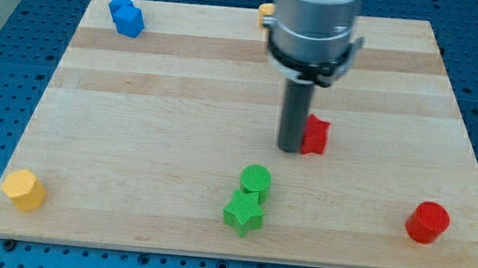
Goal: Move the red circle right to the green circle
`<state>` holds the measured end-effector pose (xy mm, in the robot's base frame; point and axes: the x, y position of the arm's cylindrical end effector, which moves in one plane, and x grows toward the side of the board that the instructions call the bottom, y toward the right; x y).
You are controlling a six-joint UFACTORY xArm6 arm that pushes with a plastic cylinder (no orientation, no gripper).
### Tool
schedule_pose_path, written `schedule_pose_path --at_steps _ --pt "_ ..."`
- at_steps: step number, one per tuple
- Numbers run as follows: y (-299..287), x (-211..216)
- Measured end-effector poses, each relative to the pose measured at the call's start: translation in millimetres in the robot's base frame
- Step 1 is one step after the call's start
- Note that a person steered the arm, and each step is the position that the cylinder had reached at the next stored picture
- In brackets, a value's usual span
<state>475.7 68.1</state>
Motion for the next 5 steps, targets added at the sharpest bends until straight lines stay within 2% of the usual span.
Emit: schedule_pose_path --at_steps 1,2,4,5 --pt "41 0" --pt "42 8" --pt "54 85" --pt "60 109"
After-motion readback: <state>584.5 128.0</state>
